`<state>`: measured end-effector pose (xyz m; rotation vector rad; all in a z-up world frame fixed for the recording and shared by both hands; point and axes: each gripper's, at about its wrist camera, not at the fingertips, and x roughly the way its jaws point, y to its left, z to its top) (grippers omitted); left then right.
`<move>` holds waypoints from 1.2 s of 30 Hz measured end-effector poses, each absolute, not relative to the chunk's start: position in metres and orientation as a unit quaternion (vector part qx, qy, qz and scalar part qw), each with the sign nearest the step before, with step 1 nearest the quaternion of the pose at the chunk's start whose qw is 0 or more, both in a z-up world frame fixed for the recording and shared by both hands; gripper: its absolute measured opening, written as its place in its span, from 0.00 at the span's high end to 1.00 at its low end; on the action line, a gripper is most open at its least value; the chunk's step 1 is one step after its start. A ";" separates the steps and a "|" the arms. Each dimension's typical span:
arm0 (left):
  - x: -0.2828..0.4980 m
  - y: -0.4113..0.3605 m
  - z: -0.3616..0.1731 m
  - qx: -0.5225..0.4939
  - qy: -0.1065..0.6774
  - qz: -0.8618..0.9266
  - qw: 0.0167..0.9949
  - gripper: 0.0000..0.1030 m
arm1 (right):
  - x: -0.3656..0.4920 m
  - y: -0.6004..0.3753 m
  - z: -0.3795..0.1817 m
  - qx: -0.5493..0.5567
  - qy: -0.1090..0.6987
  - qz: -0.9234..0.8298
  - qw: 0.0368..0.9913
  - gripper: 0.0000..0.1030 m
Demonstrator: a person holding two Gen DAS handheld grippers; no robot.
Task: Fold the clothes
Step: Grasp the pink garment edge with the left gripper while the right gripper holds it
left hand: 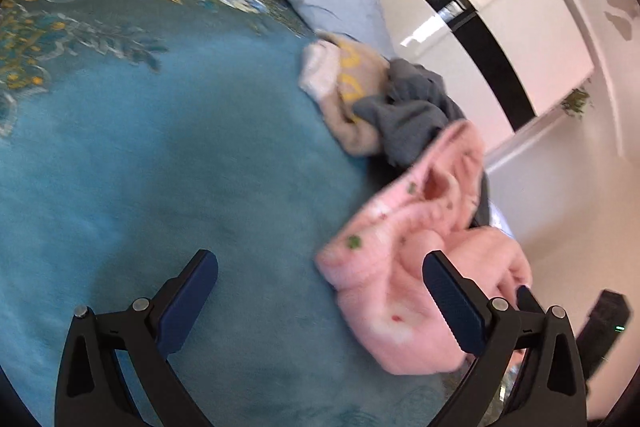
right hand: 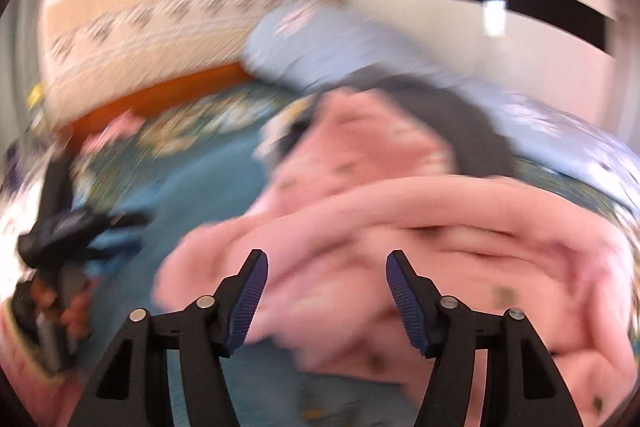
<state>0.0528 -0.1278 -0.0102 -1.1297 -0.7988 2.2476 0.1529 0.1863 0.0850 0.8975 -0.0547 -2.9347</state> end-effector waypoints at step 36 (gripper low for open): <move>0.046 -0.336 0.020 -0.317 -0.339 0.886 -0.019 0.88 | 0.145 0.174 0.066 0.290 -0.105 -0.934 0.182 0.36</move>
